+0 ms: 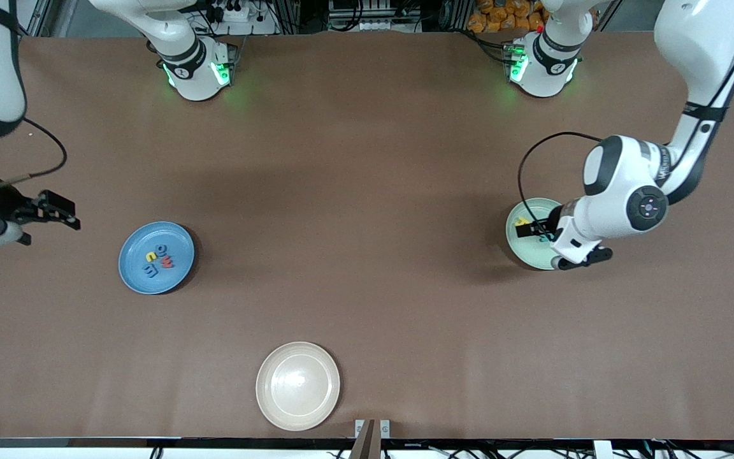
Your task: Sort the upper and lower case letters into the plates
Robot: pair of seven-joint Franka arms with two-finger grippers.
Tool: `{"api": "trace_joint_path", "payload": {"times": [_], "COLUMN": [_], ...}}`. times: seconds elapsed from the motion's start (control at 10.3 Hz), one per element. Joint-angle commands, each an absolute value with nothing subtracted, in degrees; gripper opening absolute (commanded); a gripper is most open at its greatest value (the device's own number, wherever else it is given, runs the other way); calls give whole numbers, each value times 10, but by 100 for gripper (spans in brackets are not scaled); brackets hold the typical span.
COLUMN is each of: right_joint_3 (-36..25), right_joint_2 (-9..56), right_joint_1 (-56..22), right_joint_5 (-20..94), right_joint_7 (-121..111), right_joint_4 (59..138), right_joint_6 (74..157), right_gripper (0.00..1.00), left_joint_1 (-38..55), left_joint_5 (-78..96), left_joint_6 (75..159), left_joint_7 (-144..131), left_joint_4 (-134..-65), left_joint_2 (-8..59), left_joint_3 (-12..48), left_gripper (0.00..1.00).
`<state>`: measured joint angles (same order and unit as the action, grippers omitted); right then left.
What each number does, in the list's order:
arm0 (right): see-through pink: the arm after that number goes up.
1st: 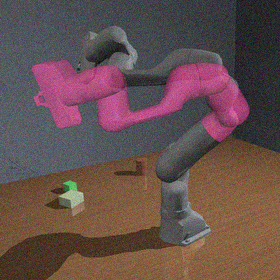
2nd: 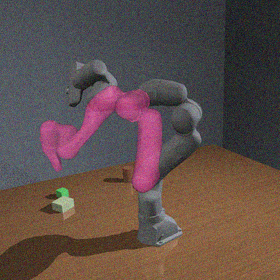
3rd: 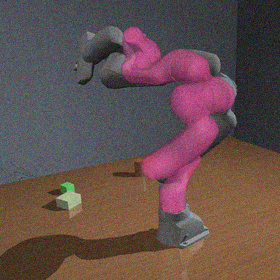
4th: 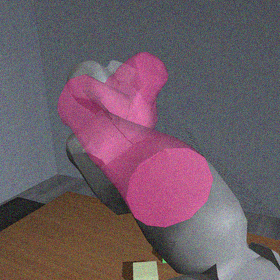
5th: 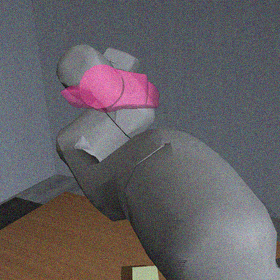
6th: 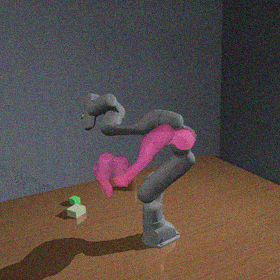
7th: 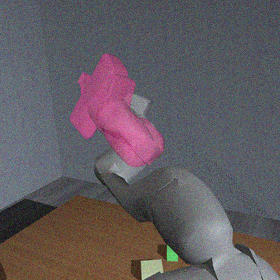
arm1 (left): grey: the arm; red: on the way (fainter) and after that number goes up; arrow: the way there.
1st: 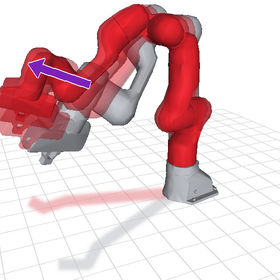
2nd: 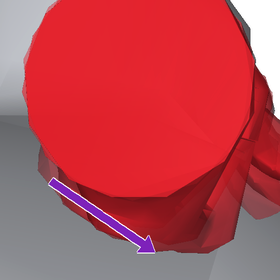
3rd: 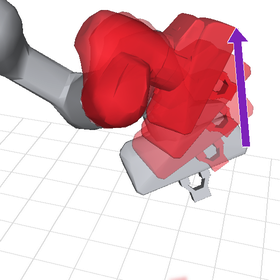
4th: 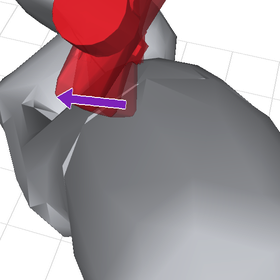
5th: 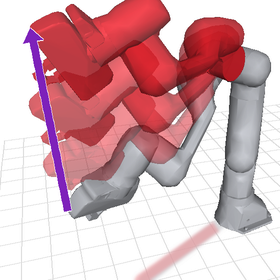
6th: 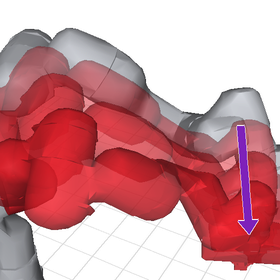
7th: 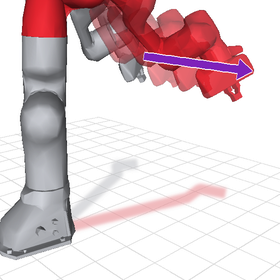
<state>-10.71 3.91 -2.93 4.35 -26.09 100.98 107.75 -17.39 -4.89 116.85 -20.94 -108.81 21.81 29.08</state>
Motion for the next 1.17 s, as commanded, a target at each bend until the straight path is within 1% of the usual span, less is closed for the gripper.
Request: {"api": "trace_joint_path", "payload": {"times": [0.0,0.19,0.39,0.68,0.78,0.97,1.07], "right_joint_3": [-80,-63,-38,-33,-33,-34,-35], "right_joint_2": [6,4,4,4,4,4,4], "right_joint_1": [-6,-4,-4,-4,-4,-10,-9], "right_joint_5": [25,20,15,14,12,1,2], "right_joint_7": [-213,-166,-119,-105,-105,-104,-104], "right_joint_4": [986,912,862,854,854,852,852], "right_joint_6": [1003,916,868,864,865,873,879], "right_gripper": [100,100,100,100,100,100,100], "left_joint_1": [-179,-184,-200,-206,-205,-206,-206], "left_joint_5": [-111,-142,-143,-136,-138,-134,-133], "left_joint_6": [1076,1073,1063,976,955,945,926], "left_joint_7": [-130,-26,11,12,12,12,13], "left_joint_4": [-965,-908,-851,-779,-766,-766,-766], "left_joint_2": [227,224,222,216,201,170,164], "left_joint_3": [294,290,287,289,291,291,292], "left_gripper": [100,100,100,100,100,100,100]}}
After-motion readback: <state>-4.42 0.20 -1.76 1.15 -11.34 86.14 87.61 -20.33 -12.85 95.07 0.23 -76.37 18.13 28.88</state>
